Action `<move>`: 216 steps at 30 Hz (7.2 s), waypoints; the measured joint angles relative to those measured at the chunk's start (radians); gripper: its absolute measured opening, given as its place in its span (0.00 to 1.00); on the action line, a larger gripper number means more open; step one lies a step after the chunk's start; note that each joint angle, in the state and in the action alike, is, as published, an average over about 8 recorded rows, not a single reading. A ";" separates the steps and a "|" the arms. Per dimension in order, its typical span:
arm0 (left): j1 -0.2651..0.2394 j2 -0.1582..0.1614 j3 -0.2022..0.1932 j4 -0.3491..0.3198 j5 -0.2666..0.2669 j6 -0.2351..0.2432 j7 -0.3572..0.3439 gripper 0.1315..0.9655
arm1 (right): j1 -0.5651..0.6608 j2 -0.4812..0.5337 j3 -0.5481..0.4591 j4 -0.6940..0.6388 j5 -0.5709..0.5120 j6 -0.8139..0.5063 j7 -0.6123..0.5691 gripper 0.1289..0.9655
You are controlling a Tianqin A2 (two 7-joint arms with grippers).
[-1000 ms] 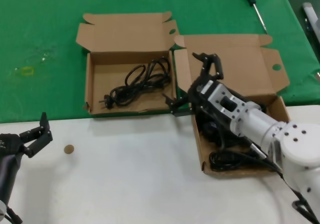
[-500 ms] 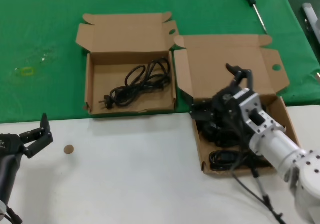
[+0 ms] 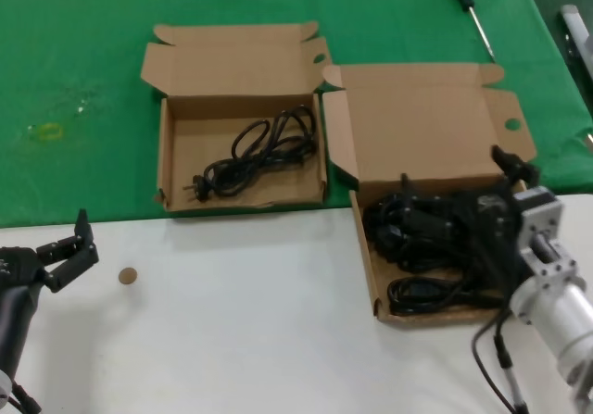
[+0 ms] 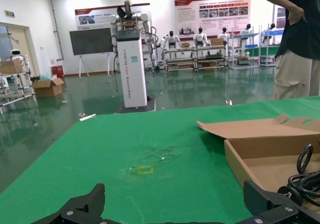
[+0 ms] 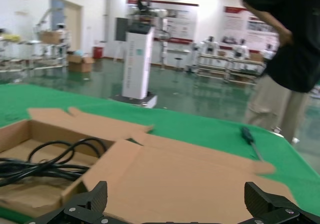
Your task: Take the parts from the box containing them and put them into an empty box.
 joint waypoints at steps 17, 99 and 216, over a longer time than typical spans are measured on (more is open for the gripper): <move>0.000 0.000 0.000 0.000 0.000 0.000 0.000 1.00 | -0.040 0.002 0.018 0.033 0.015 0.030 0.030 1.00; 0.000 0.000 0.000 0.000 0.000 0.000 0.000 1.00 | -0.040 0.002 0.018 0.033 0.015 0.030 0.030 1.00; 0.000 0.000 0.000 0.000 0.000 0.000 0.000 1.00 | -0.040 0.002 0.018 0.033 0.015 0.030 0.030 1.00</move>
